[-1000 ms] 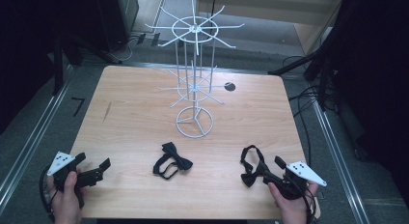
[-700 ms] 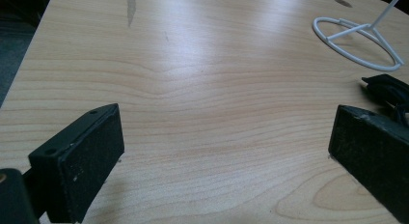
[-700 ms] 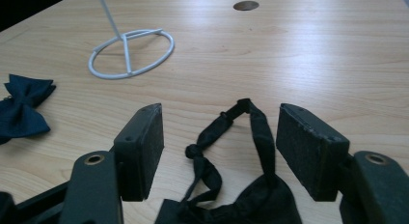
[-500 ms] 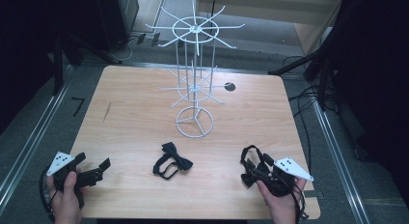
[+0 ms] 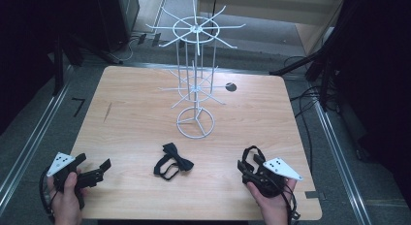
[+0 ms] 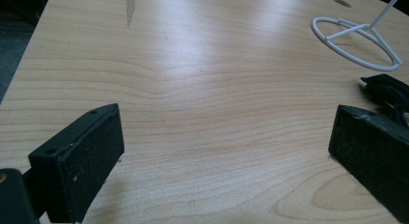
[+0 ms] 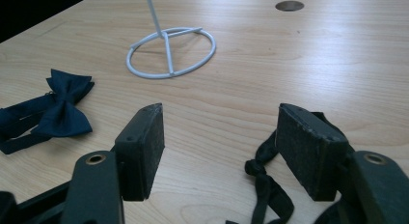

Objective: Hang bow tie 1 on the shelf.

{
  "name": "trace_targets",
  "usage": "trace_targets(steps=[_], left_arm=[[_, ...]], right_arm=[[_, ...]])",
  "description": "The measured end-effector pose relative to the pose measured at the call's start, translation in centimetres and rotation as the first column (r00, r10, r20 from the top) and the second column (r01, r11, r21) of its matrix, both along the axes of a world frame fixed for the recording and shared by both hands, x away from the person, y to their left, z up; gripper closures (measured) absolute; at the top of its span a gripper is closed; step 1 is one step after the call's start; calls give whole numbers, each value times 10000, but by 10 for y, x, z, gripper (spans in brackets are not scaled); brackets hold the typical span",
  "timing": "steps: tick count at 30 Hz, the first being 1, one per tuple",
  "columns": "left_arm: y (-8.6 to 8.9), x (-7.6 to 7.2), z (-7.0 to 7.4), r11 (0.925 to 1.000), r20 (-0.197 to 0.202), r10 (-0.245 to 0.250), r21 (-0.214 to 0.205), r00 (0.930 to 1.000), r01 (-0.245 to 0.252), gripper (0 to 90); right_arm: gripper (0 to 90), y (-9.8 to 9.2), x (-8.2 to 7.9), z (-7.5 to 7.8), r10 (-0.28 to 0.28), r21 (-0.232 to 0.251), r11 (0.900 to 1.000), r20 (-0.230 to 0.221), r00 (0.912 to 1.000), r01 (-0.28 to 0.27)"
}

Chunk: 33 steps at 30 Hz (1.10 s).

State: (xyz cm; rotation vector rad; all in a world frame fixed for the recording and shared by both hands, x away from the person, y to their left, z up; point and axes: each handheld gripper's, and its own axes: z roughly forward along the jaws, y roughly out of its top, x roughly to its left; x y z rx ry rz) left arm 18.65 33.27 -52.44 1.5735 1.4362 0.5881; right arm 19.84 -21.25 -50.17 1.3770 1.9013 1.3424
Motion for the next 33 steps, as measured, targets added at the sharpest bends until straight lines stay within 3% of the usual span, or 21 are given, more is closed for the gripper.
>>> trace_targets(steps=[8,10,18,22,27,33], left_arm=[[0,0,0,10000,11,-1,-26,10000,1,0],[0,0,0,10000,39,19,-46,10000,-19,0],[0,0,0,10000,26,-12,-17,10000,12,0],[0,0,0,10000,8,-19,-16,10000,19,0],[0,-1,0,10000,67,-94,10,9999,94,0],[0,0,0,9999,67,-118,27,9999,118,0]], right_arm=[[371,16,4,2,273,129,9995,0,9996,-273],[380,24,6,2,441,-22,9990,137,9989,-440],[376,41,9,3,724,173,9972,424,9965,-732],[381,49,12,2,943,212,9952,633,9935,-958],[414,64,14,3,1388,-94,9903,580,9886,-1385],[412,76,14,3,1761,17,9843,600,9825,-1765]])
